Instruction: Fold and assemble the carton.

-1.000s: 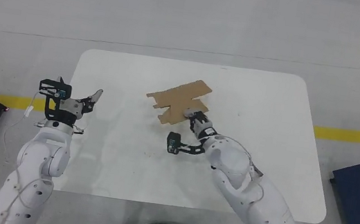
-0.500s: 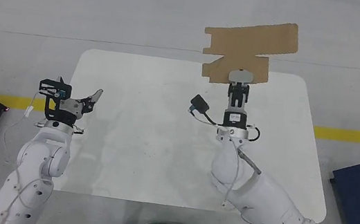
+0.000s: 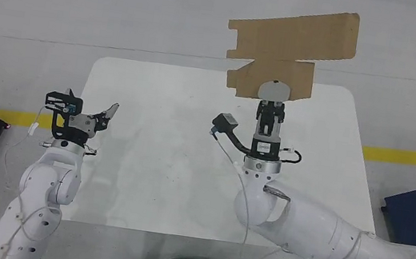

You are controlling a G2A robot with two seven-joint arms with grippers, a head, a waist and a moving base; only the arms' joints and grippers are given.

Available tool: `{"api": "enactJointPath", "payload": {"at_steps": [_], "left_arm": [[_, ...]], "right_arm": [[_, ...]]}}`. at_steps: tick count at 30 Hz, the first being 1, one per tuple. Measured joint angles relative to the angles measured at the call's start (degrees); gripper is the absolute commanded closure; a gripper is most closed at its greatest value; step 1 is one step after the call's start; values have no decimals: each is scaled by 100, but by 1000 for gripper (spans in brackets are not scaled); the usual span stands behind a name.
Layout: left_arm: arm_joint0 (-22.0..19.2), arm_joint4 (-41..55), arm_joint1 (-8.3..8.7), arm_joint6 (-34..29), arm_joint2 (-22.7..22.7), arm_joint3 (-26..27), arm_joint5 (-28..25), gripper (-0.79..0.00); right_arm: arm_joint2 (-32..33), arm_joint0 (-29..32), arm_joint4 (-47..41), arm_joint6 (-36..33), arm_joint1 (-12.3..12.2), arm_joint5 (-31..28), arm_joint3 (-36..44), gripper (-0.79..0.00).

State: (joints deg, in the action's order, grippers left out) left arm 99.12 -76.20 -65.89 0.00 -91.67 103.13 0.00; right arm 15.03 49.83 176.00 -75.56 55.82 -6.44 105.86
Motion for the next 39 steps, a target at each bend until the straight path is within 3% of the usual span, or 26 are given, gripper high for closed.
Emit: {"api": "enactJointPath", "payload": {"at_steps": [8, 11, 17, 21, 25, 27, 30, 34, 39], "left_arm": [[0, 0, 0, 0, 0, 0, 0, -785], [0, 0, 0, 0, 0, 0, 0, -785], [0, 0, 0, 0, 0, 0, 0, -785], [0, 0, 0, 0, 0, 0, 0, -785], [0, 0, 0, 0, 0, 0, 0, -785], [0, 0, 0, 0, 0, 0, 0, -785], [0, 0, 0, 0, 0, 0, 0, -785], [0, 0, 0, 0, 0, 0, 0, -785], [0, 0, 0, 0, 0, 0, 0, -785]], "right_arm": [[9, 6, -8, 14, 3, 3, 5, 0], [359, 178, -561, 493, 5, 536, 262, 0], [1574, 744, -3824, 2635, -199, 2541, 963, 0], [2429, 1227, -6305, 4731, -385, 2729, 1117, 0], [3176, 1623, -8900, 7081, -450, 2016, 802, 0], [3529, 1758, -10368, 8456, -461, 1179, 414, 0], [3742, 1852, -11726, 9808, -440, 4, 44, 0], [3774, 1826, -13099, 11158, -330, -1549, -454, 0], [3740, 1674, -13275, 12368, -174, -2593, -874, 0]]}}
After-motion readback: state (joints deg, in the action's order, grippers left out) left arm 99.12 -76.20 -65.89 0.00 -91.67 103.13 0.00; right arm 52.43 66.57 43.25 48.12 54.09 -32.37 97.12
